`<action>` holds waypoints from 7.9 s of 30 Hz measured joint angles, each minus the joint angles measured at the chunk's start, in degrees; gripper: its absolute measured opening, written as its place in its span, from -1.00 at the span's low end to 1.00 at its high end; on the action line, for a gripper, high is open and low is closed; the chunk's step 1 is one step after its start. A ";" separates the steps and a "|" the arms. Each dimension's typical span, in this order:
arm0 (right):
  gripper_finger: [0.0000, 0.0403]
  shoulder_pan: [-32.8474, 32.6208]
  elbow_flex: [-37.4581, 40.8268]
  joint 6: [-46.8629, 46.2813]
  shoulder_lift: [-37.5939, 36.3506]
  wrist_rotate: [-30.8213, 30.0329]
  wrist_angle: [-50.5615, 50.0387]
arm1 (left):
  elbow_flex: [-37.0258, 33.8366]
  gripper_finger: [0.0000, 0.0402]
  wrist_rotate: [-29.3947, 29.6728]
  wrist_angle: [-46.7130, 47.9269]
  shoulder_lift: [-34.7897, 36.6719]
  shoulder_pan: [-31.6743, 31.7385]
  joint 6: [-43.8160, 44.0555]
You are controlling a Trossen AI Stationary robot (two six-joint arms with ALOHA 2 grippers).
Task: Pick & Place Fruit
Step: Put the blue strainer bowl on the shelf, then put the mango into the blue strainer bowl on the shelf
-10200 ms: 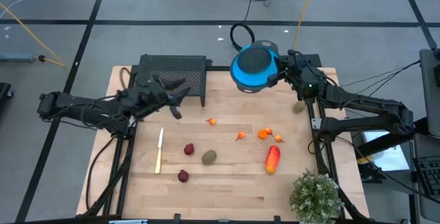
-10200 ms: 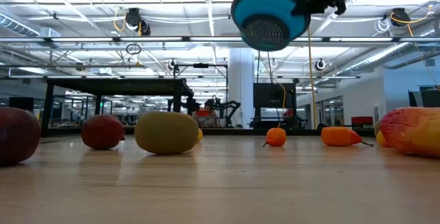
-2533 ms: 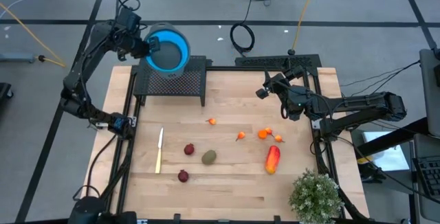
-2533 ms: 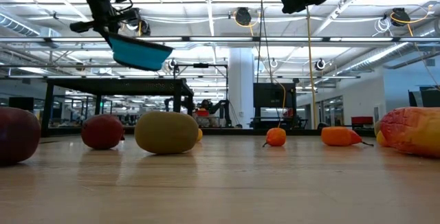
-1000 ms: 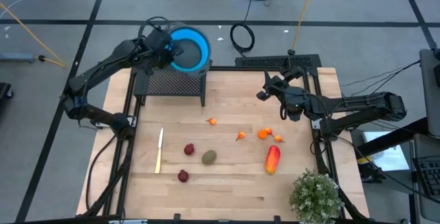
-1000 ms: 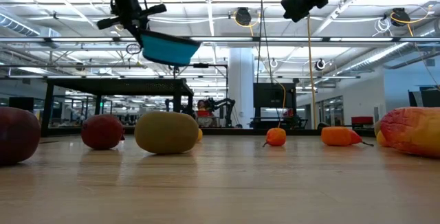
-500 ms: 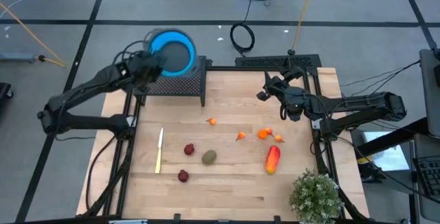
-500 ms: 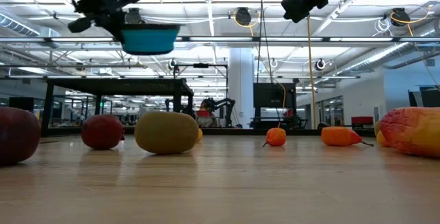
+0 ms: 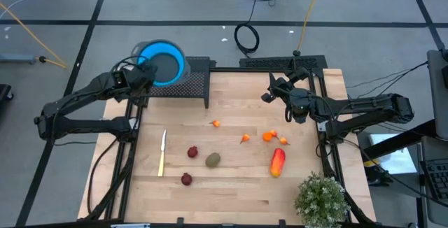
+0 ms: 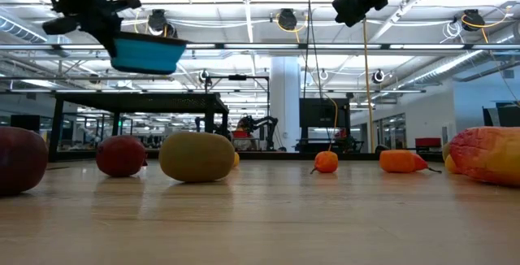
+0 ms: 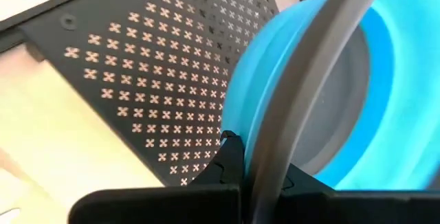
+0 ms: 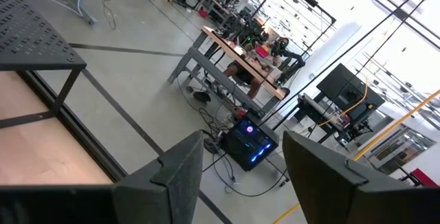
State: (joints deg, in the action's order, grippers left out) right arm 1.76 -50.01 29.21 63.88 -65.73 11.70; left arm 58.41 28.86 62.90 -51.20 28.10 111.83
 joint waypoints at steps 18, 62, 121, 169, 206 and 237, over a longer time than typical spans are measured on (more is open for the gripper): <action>-0.03 0.02 -0.01 -0.02 0.00 0.00 -0.01 | 0.04 -1.00 -2.87 6.99 1.71 2.32 8.85; -0.05 0.00 0.01 0.18 0.00 0.00 -1.31 | -4.46 -1.00 -2.71 3.77 -1.98 3.54 12.30; -0.03 0.01 0.01 0.15 0.00 -0.01 -1.29 | -4.46 0.50 -8.00 2.95 0.37 3.28 0.76; -0.03 0.00 0.02 6.39 0.00 -0.02 -1.26 | -4.46 0.53 -25.41 -12.02 7.73 -8.20 -20.12; -0.08 -5.26 0.03 5.81 0.00 2.06 -1.29 | -4.44 0.53 3.29 -24.18 -22.75 -39.47 -51.89; -0.29 -13.30 0.01 -35.61 -0.02 24.09 -14.34 | -4.44 0.53 -4.45 -45.14 -19.91 -39.80 -91.99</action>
State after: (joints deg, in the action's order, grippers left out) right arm -11.53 -50.00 -6.40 63.86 -41.64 -2.64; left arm 53.98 24.42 17.76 -71.11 -11.71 19.84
